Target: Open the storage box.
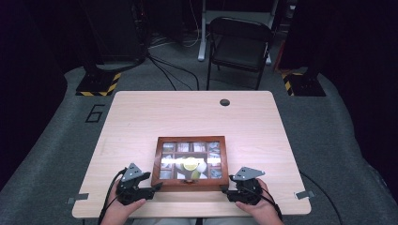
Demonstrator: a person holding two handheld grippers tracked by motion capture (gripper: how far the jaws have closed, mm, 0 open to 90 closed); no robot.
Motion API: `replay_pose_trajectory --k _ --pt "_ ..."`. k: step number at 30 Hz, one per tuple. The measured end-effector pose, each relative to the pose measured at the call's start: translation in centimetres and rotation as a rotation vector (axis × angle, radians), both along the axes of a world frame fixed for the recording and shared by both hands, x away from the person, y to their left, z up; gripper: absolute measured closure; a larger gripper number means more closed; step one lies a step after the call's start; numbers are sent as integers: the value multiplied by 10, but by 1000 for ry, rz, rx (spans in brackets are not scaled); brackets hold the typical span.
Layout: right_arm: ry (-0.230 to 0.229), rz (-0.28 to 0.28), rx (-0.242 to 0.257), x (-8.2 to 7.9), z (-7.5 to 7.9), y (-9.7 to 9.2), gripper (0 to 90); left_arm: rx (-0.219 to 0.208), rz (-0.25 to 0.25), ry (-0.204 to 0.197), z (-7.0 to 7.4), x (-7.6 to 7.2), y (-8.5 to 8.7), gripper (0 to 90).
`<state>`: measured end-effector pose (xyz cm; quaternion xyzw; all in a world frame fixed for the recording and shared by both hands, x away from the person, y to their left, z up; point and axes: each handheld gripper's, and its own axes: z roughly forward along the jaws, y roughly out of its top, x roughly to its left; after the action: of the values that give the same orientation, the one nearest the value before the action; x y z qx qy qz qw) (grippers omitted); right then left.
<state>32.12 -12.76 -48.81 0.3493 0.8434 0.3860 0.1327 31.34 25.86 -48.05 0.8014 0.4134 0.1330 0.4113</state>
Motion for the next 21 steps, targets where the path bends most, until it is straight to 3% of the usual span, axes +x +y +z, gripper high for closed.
replay_pose_trajectory --k 11,21 --pt "0 6 -2 1 1 -1 461 3 -15 14 0 0 -2 360" --pt "-13 22 -1 1 3 -1 483 -3 -13 -1 1 -1 -1 351"
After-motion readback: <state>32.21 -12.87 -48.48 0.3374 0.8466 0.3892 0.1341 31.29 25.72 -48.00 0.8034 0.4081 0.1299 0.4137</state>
